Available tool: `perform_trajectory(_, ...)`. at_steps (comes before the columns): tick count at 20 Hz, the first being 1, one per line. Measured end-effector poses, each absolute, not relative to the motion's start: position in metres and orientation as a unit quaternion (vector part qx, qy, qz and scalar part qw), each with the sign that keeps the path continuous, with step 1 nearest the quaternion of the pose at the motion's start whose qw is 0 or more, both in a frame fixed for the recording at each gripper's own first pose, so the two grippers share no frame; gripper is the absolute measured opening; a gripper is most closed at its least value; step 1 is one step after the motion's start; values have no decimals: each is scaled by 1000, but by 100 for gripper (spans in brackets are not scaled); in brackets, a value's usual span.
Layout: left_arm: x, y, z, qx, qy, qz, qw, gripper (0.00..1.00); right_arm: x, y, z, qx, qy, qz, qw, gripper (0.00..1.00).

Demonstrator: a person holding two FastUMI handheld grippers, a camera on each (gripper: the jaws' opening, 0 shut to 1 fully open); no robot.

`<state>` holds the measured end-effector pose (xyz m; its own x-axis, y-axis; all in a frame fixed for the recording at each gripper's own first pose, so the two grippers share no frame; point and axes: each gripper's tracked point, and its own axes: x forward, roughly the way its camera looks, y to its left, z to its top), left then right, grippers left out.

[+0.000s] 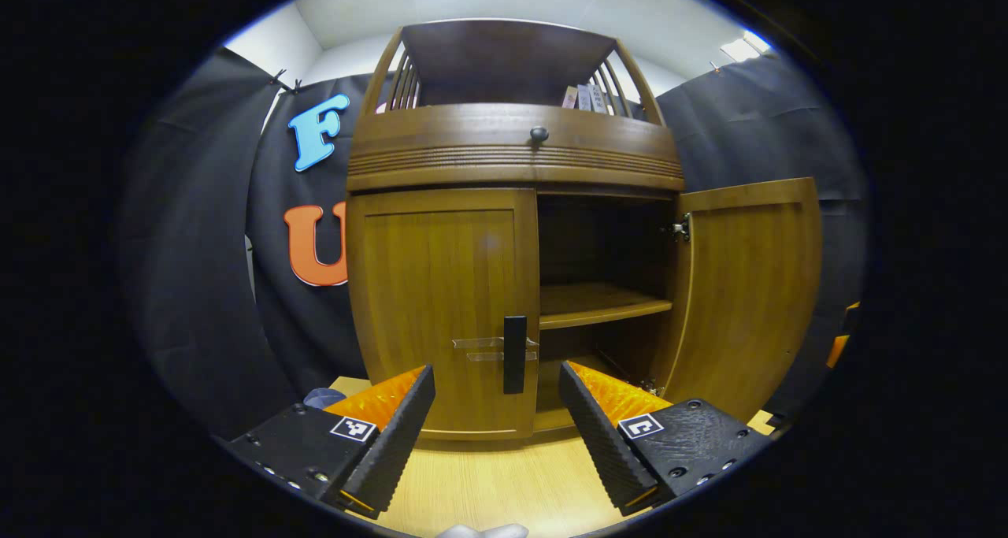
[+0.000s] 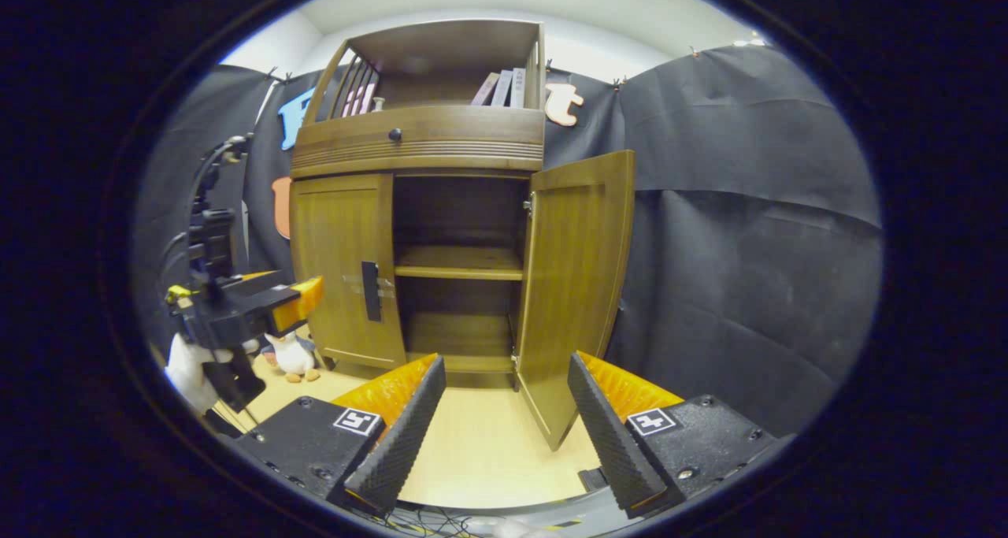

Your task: Open the right door of the double-door shoe cabinet with the right hand, and open the left door with the left hand.

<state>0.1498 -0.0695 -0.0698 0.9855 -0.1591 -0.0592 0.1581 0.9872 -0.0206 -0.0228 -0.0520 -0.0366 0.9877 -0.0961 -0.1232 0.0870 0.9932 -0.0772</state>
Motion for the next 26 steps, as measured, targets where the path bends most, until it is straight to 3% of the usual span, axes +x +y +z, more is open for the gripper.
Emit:
perform_trajectory(13,299,-112,-133,-10,53,-85,995,95,-27,-84,-27,-57,90,-111,988,100)
perform_trajectory(15,309,-113,-138,-13,54,-82,995,75,-29,-89,-29,-56,94,-117,987,100)
perform_trajectory(17,314,-114,-140,-10,56,-83,995,70,-30,-92,-29,-55,95,-120,987,99)
perform_trajectory(18,317,-114,-139,-5,55,-83,995,83,-31,-94,-29,-55,95,-121,987,100)
perform_trajectory(19,318,-113,-141,3,58,-80,995,70,-30,-95,-29,-56,95,-122,986,100)
perform_trajectory(20,320,-113,-141,5,52,-80,995,70,-31,-96,-29,-55,94,-123,986,99)
perform_trajectory(21,319,-116,-142,9,54,-92,994,77,-31,-96,-29,-54,93,-123,987,99)
perform_trajectory(23,318,-112,-140,17,49,-83,995,53,-32,-95,-29,-52,93,-120,987,99)
perform_trajectory(24,320,-113,-142,16,48,-85,995,51,-33,-94,-29,-53,93,-119,987,100)
perform_trajectory(25,315,-113,-140,13,52,-85,995,30,-33,-95,-29,-53,92,-118,987,99)
perform_trajectory(26,314,-112,-140,10,55,-87,995,30,-34,-95,-29,-53,92,-117,987,100)
